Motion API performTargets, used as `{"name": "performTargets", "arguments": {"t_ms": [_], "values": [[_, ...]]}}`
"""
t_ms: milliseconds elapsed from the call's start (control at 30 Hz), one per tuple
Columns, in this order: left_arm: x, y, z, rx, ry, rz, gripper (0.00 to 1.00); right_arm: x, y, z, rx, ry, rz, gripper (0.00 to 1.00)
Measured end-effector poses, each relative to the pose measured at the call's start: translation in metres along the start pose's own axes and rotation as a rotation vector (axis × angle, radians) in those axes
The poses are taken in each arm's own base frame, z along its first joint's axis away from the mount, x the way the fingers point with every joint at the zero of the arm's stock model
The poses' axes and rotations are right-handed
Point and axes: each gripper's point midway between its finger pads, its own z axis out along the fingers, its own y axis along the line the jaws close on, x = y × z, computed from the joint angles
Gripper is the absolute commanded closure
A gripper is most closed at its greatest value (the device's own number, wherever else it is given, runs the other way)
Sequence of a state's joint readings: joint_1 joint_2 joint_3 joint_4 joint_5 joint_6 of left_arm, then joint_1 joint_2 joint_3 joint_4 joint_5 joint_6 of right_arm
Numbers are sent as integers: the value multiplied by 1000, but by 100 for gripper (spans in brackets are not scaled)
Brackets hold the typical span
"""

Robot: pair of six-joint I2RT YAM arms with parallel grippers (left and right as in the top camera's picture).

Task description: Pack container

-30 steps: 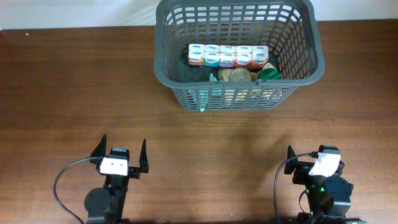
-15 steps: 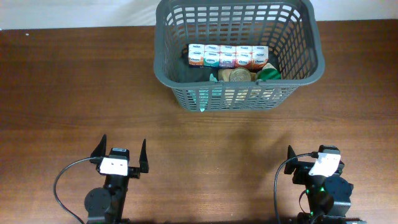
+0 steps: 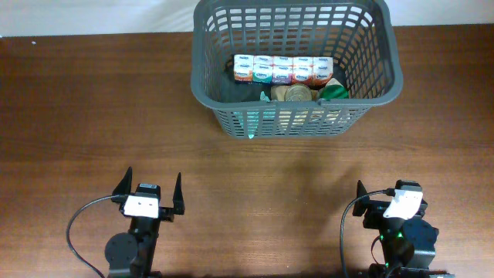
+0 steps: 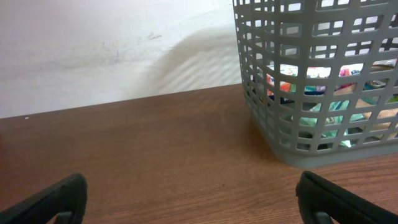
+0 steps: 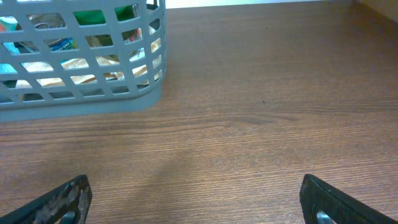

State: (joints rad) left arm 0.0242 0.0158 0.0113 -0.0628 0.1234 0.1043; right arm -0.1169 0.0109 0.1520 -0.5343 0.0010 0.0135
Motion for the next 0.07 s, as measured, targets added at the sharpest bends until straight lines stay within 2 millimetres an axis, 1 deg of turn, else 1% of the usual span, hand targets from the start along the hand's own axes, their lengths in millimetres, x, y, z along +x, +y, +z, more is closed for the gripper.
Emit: {"name": "performTargets", "arguments": {"t_ms": [67], "values": [[0,0,0,0,0,0,1,0,0,0,0,0,0,1]]}}
